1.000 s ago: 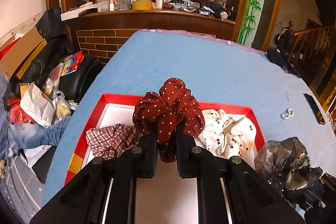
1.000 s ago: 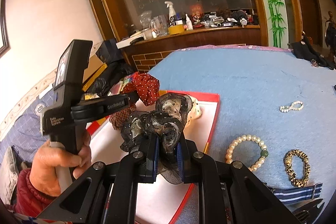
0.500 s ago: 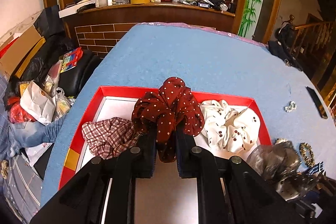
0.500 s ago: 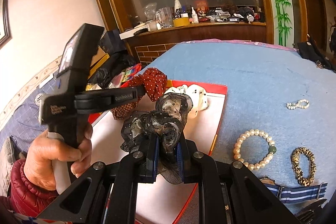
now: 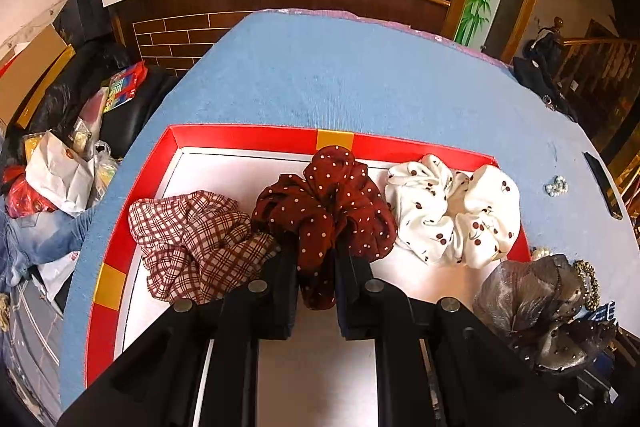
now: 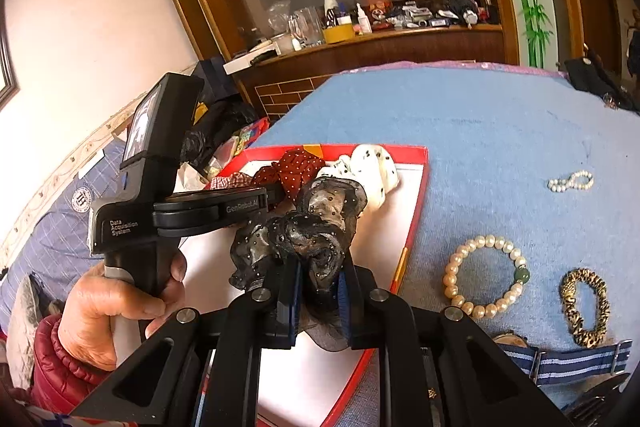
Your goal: Organize jewelry
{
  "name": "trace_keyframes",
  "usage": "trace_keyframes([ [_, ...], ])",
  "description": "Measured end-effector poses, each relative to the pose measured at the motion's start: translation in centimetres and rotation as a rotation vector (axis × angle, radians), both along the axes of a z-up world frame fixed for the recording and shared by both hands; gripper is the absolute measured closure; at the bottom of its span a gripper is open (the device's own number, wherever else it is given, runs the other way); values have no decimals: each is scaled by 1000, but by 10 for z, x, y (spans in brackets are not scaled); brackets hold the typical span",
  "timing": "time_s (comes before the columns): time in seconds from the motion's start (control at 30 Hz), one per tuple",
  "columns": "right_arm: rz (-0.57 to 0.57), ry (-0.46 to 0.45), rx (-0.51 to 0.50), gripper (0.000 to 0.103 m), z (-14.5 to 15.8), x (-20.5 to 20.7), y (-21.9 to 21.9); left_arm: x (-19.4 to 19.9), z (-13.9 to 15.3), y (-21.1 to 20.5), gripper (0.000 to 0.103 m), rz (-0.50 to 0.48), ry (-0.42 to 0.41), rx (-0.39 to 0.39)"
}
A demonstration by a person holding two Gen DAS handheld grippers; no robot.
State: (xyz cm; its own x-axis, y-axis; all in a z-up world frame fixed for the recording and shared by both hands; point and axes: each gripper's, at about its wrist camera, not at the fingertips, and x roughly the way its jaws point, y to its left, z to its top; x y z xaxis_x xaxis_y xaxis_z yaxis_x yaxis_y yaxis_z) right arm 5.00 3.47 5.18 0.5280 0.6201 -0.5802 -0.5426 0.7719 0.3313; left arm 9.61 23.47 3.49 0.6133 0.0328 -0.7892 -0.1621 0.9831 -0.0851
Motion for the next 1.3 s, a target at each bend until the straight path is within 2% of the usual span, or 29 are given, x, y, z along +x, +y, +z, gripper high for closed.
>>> trace_keyframes([
  [0.2, 17, 44, -5, 85, -7, 6, 5, 3, -4, -8, 90, -6, 29, 40],
  [0.4, 27, 64, -22, 83, -11, 9, 11, 3, -6, -4, 89, 1, 36, 30],
  [1.3, 25, 110, -90, 81, -29, 15, 19, 3, -8, 1, 67, 14, 46, 33],
])
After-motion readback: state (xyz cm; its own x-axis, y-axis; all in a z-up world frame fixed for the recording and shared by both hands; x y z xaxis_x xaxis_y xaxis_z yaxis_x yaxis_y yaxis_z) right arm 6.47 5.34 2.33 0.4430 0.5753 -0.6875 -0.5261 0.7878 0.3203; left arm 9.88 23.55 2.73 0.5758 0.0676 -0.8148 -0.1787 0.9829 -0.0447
